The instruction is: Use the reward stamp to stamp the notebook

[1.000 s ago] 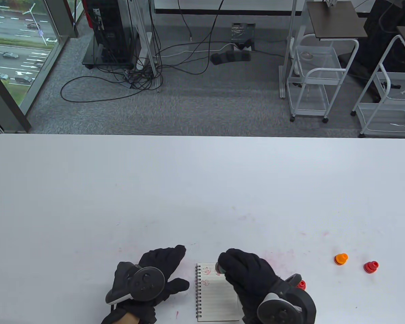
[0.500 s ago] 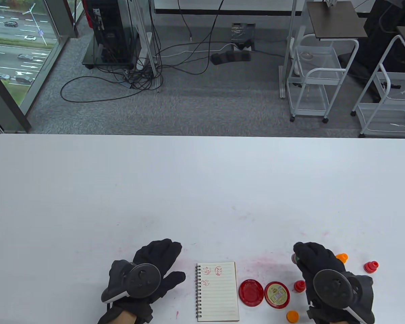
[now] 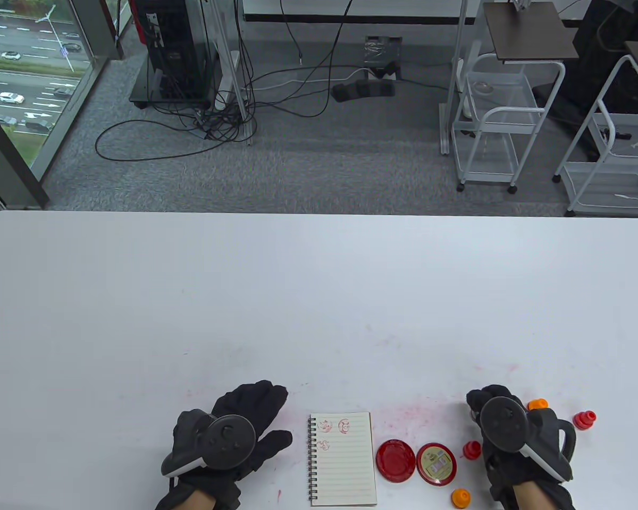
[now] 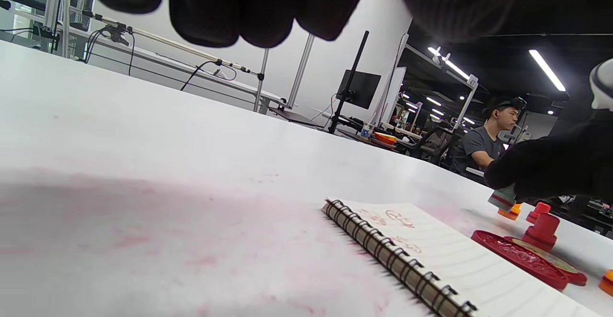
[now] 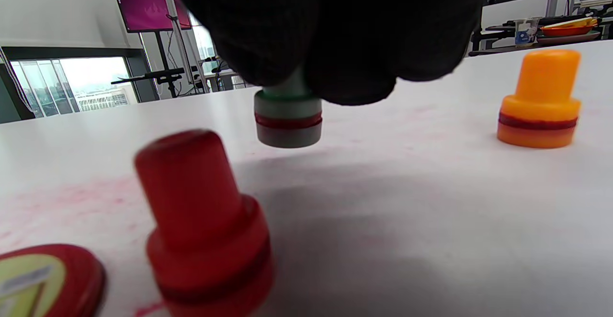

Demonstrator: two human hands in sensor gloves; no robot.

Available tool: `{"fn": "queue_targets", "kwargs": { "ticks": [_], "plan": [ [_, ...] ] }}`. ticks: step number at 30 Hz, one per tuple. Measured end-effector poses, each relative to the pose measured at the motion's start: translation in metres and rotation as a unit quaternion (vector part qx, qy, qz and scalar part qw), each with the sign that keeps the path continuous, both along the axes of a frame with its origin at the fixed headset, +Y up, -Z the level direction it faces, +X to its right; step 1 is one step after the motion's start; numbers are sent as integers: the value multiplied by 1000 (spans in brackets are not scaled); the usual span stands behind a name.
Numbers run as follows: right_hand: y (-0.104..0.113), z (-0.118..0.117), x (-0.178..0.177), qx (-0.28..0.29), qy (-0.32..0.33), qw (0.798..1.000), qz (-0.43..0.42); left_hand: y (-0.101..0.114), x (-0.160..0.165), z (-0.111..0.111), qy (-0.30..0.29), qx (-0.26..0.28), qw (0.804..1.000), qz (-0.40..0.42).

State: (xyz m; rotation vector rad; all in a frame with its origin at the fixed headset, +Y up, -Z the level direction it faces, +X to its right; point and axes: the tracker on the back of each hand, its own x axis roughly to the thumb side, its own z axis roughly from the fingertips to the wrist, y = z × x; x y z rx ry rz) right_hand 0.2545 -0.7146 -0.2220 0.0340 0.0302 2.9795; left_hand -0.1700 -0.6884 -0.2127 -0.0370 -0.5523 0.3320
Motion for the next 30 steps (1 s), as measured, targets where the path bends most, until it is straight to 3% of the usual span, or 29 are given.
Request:
{"fn": "queue_targets", "kwargs": {
  "ticks": [13, 16, 24, 30],
  "plan": [
    [-10, -4, -1, -14, -11, 1000, 22, -1, -1, -1, 2, -3, 1000, -3],
    [-3, -1, 3, -9, -21, 1000, 11, 0, -1, -1, 2, -6, 1000, -4],
    [42, 11, 32, 52, -69, 996, -32, 6, -3, 1, 2, 7, 1000, -2],
    [55, 6, 65, 33, -136, 989, -43, 7, -4, 0, 5, 9, 1000, -1]
  ]
}}
